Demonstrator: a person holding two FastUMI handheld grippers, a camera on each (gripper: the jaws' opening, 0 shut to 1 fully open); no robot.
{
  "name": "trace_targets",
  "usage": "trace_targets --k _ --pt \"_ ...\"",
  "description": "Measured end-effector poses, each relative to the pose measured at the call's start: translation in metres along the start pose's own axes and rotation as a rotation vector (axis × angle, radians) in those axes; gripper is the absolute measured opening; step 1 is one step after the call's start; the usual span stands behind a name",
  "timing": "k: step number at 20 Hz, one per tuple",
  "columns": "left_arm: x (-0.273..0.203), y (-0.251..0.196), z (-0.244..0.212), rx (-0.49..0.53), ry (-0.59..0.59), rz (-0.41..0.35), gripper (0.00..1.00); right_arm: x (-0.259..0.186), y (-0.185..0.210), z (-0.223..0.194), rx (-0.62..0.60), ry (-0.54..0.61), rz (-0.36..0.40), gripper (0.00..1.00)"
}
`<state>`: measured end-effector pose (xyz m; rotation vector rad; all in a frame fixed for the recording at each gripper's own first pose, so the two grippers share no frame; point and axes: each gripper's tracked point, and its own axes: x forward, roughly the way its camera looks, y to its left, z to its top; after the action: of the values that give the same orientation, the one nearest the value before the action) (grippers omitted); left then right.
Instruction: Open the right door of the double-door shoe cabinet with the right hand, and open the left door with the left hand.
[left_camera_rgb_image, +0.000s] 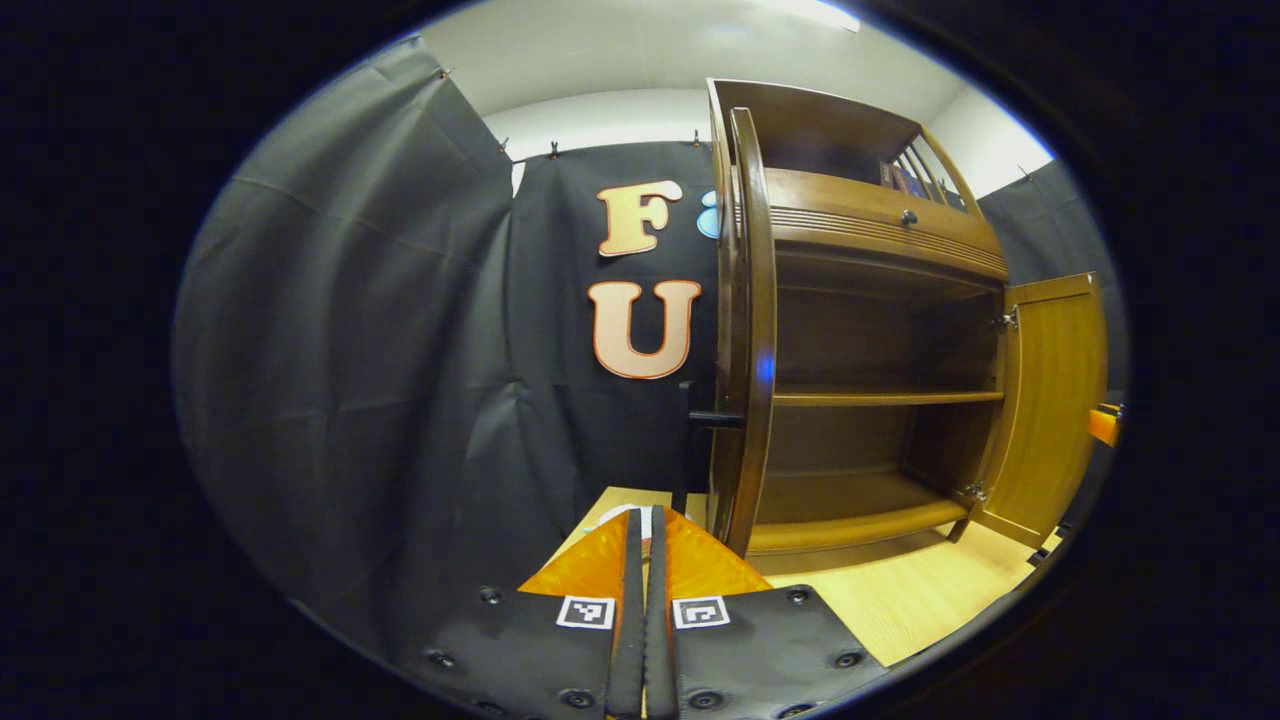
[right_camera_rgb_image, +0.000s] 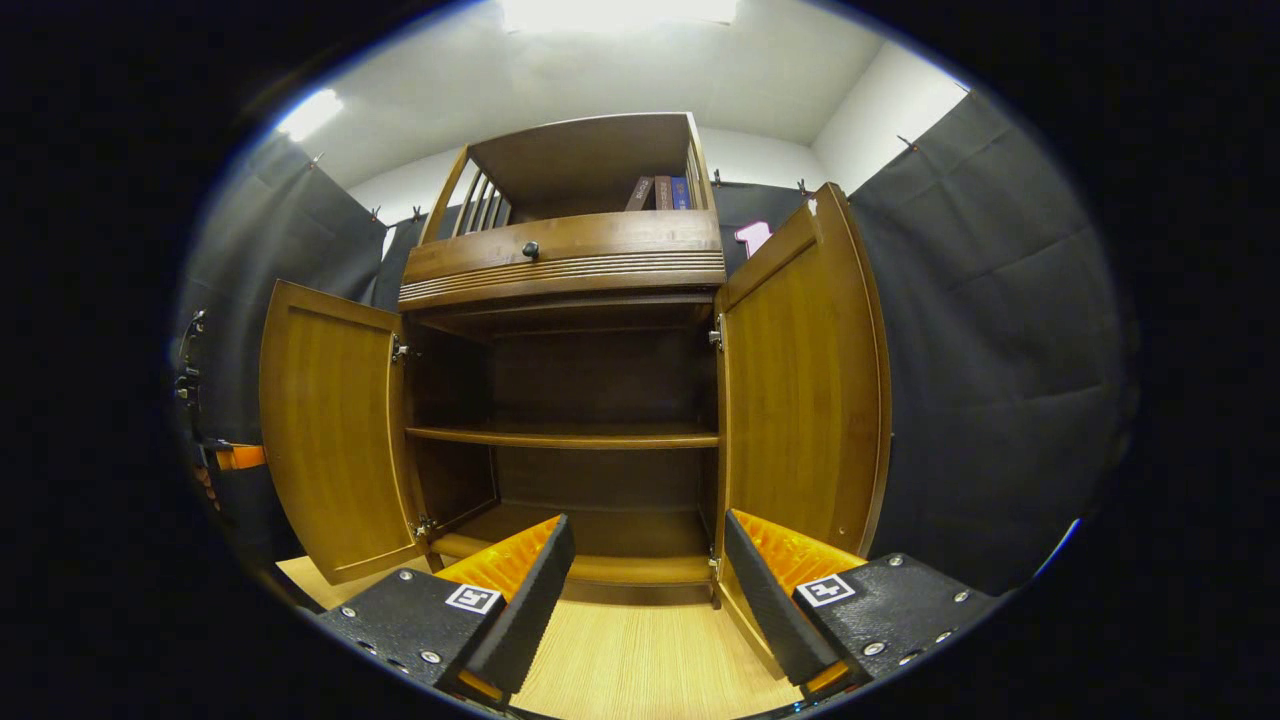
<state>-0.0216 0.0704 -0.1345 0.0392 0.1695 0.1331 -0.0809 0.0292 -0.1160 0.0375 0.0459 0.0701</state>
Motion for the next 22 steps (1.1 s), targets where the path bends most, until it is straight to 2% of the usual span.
trace_targets --k 6,7,9,10,11,12,16,17,20,21,22 --pt "0.000 0.001 0.007 0.006 -0.010 0.013 0.07 0.005 0.003 0.001 0.008 0.021 0.013 0.98" --pt "-0.004 0.003 0.006 0.012 -0.009 0.030 0.05 0.005 0.003 0.001 0.012 0.025 0.014 0.98" --pt "-0.008 0.005 0.009 0.021 -0.014 0.074 0.07 0.005 -0.002 0.006 0.012 0.028 0.011 0.98" --pt "-0.008 0.003 0.013 0.024 -0.025 0.070 0.08 0.005 -0.006 0.009 0.010 0.025 0.004 0.99" --pt "-0.006 -0.001 0.015 0.024 -0.032 0.056 0.12 0.006 -0.010 0.013 0.009 0.023 -0.003 0.99" --pt "-0.004 -0.008 0.016 0.026 -0.033 0.029 0.24 0.006 -0.014 0.018 0.009 0.022 -0.011 0.92" --pt "-0.007 -0.025 0.023 0.038 -0.042 -0.036 0.39 0.010 -0.021 0.035 0.023 0.013 -0.010 0.92" --pt "-0.006 -0.029 0.027 0.045 -0.053 -0.042 0.37 0.011 -0.022 0.041 0.021 0.009 -0.010 0.92" --pt "-0.003 -0.039 0.034 0.046 -0.078 -0.071 0.58 0.011 -0.030 0.057 0.000 -0.009 -0.015 0.92" --pt "-0.003 -0.044 0.037 0.045 -0.085 -0.083 0.60 0.009 -0.032 0.063 -0.008 -0.017 -0.017 0.92" --pt "-0.002 -0.047 0.039 0.049 -0.092 -0.091 0.67 0.008 -0.034 0.069 -0.016 -0.025 -0.018 0.92"
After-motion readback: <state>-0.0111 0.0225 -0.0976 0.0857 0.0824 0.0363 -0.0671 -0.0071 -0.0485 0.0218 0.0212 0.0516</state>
